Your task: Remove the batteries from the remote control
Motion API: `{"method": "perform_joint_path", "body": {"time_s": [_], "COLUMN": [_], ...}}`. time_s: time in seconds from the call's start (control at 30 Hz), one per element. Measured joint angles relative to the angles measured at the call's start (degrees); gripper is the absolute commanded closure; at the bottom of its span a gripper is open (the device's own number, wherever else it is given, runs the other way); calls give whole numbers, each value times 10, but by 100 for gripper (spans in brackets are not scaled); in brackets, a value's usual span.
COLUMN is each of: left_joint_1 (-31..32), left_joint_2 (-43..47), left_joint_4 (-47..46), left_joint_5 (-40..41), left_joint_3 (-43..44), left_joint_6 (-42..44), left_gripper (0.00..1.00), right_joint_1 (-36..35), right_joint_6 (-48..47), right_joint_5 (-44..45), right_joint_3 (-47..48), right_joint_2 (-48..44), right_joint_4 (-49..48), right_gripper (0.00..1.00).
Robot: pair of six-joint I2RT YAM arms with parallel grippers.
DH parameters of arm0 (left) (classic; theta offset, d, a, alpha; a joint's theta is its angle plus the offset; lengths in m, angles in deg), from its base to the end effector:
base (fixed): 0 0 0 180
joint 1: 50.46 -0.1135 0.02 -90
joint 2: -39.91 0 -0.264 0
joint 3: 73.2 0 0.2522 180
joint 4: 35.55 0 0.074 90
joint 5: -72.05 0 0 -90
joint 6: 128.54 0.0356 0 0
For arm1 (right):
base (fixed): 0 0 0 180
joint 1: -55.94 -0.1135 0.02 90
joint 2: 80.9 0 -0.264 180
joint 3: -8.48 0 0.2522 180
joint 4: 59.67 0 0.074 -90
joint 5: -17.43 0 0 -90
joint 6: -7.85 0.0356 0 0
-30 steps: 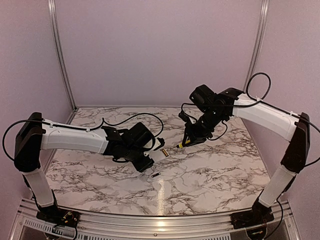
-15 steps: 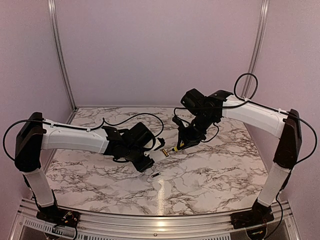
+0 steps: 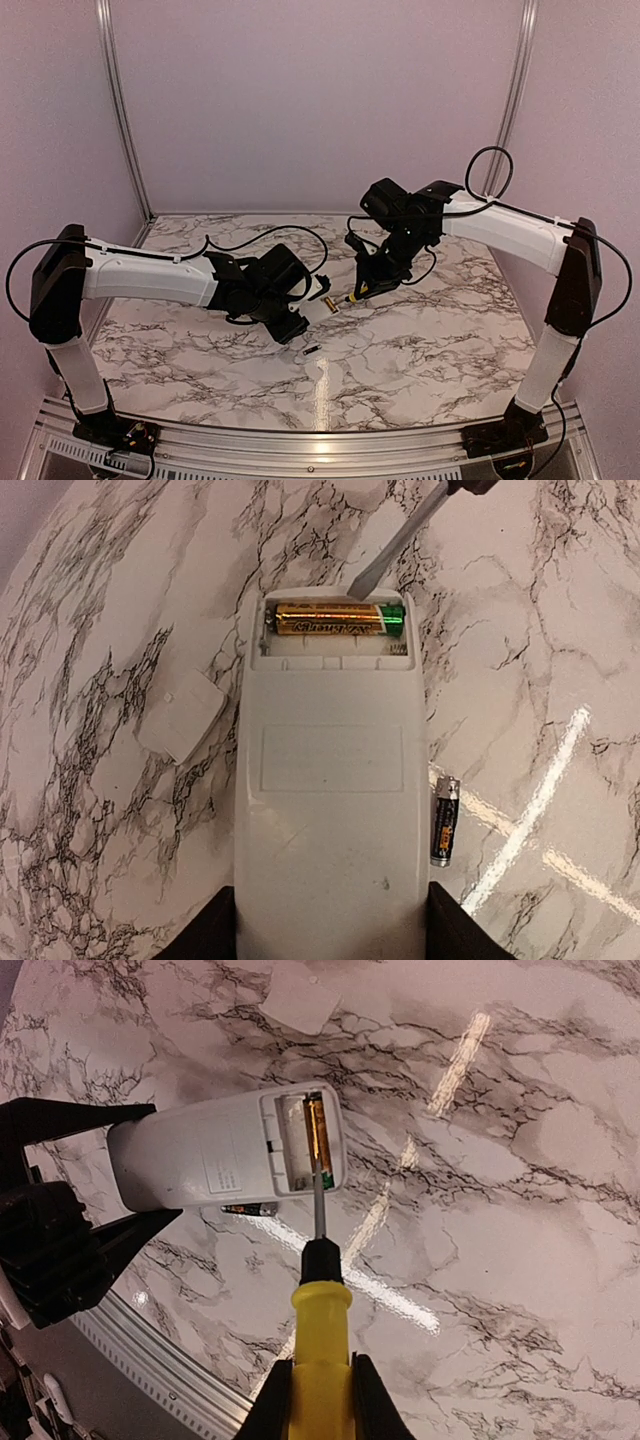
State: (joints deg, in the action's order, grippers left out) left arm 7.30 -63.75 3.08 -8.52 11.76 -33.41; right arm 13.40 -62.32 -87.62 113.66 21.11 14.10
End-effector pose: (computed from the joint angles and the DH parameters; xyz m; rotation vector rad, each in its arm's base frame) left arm 0.2077 -0.3184 0.1973 1.2808 2.2131 -0.1431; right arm 0.2610 0.2521 0.2834 -0.6417 2.8593 0.5904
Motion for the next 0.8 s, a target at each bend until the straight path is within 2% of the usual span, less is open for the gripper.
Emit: {"method": "perform_joint_path", "body": {"time_s": [0.8], "left_joint_1": [0], "left_joint_2": [0], "left_joint_4": [8], "left_joint_5": [-6], "left_joint_3": [0], "left_joint_6": [0], "left_gripper": [100], "right_joint_1": [-1], "right_joint_6": [-4], "right_joint_5": [8], "right_joint_3": [7], "right_joint_2": [23], "right_joint_4": [-6], "right_gripper": [100]}}
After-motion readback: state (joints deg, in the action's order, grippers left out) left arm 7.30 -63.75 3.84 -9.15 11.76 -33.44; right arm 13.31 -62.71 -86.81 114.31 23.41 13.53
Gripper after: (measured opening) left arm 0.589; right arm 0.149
